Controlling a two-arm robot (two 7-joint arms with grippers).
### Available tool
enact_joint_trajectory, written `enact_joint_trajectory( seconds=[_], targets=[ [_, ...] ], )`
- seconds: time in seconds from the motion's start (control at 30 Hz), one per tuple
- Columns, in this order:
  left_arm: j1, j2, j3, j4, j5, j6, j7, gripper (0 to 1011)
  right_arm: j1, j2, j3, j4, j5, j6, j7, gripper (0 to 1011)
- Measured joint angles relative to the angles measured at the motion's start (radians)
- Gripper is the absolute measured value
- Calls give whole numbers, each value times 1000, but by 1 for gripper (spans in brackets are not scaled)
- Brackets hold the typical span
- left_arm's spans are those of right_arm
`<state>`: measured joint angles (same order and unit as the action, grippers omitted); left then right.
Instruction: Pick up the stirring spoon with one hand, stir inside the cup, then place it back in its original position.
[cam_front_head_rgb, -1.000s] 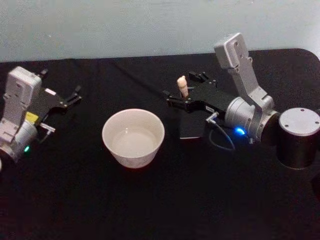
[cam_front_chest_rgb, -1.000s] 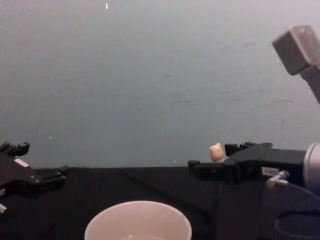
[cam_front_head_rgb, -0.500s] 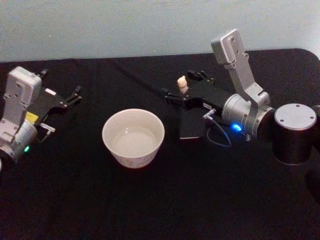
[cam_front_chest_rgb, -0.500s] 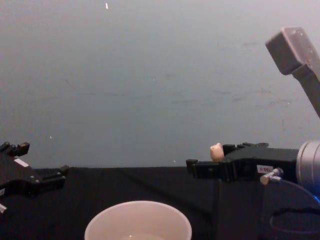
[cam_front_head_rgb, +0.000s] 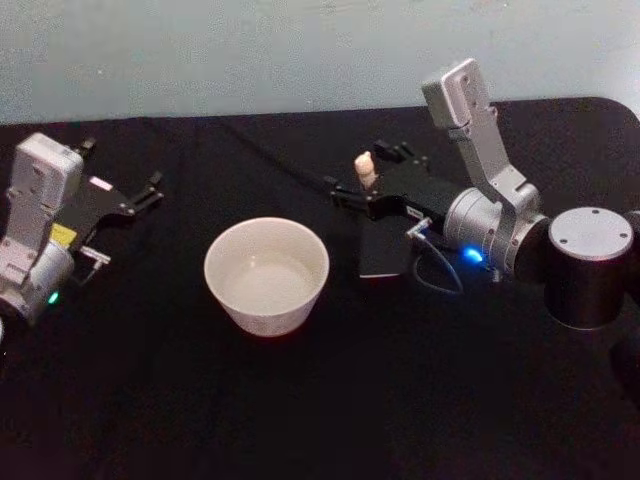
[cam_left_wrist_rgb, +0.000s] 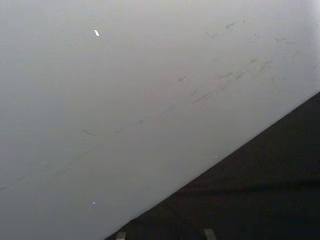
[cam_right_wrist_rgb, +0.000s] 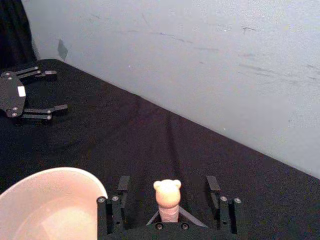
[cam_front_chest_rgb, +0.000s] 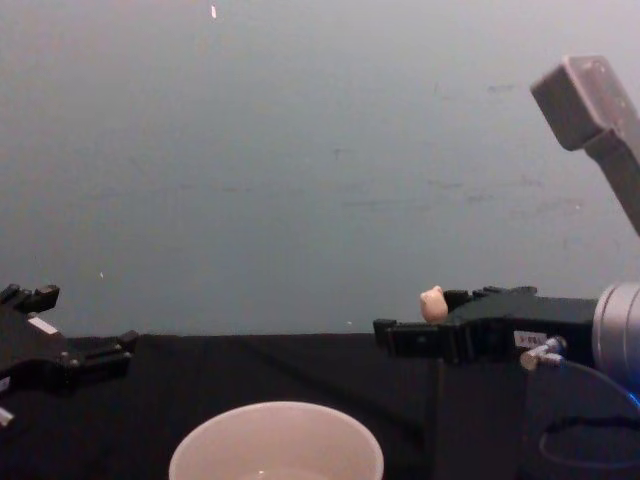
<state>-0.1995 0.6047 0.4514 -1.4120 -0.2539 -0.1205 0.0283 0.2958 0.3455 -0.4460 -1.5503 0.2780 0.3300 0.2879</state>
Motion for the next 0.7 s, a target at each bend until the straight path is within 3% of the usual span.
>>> enact_joint_trajectory(
  seconds=[0.33,0.67,0.7],
  targets=[
    [0,0,0,0,0,0,0,1001,0,1,-1,-1,1,0,-1,733],
    [0,0,0,0,0,0,0,1001,0,1,-1,-2,2,-1,-2,387],
    [0,0,0,0,0,0,0,1001,0,1,-1,-2,2,-2,-2,387]
  ],
)
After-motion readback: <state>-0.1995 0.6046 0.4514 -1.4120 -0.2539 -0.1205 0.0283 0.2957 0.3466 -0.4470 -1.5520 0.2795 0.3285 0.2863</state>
